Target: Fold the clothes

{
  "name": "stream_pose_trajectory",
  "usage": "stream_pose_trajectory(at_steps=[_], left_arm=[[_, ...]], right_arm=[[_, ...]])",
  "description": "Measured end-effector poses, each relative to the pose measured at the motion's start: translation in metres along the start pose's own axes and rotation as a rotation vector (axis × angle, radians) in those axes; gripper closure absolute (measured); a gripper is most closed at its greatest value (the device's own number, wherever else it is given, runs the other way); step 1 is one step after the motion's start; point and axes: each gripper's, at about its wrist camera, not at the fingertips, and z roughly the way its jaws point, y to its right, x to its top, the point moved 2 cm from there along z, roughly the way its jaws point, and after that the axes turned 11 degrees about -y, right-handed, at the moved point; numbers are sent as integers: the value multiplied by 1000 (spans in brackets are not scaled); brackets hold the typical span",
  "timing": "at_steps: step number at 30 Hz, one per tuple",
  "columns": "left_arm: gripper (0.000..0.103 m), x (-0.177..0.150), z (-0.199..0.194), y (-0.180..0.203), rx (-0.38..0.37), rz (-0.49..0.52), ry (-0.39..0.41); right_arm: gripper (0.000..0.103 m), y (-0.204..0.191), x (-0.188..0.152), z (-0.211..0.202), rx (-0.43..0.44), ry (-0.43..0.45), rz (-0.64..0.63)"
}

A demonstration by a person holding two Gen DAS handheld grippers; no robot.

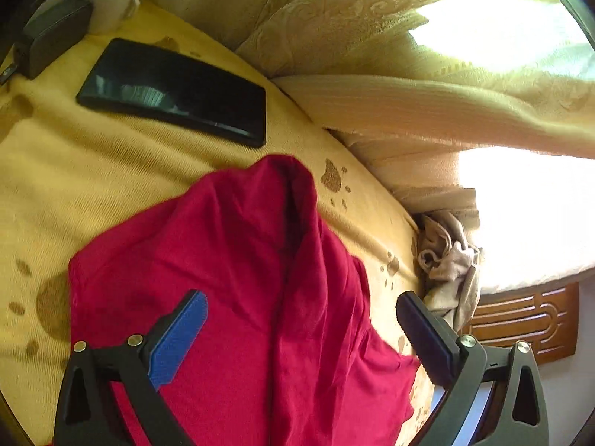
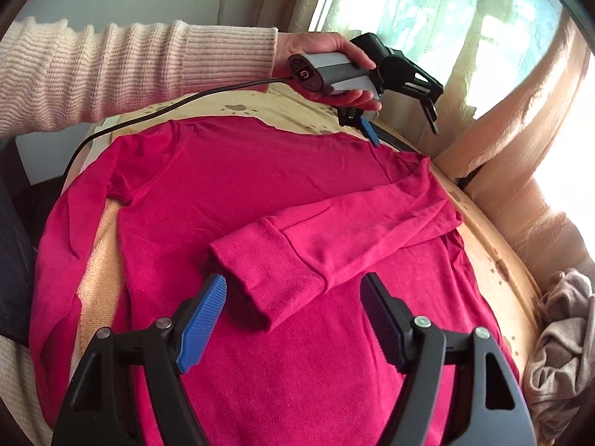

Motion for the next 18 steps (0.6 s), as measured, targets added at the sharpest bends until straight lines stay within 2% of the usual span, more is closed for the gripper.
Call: stream_pose_trajectory(at_steps=[2, 3, 4, 6, 8, 11, 15, 18], left_arm=[[0, -23, -3, -9, -25, 7, -10], [0, -35, -5, -13, -39, 9, -14], [0, -47, -8, -19, -56, 5, -8], [0, -70, -18, -33, -115, -12, 17], [0, -90, -29, -47, -184, -30, 49], [0, -111, -54, -70, -245, -57, 130], [0, -124, -91, -93, -255, -52, 276], [0, -126, -110, -111, -294, -70, 344]], right_arm=[[29, -11, 5, 7, -41, -23, -74], [42, -15, 8, 12, -60, -45, -94], [50, -18, 10, 18, -78, -68, -113], [83, -20, 16, 30, -123, -119, -122], [93, -21, 21, 38, -137, -147, -122], [100, -22, 33, 36, -140, -127, -96], [100, -23, 70, 13, -130, -8, -34], [100, -31, 96, 5, -90, 53, -26]])
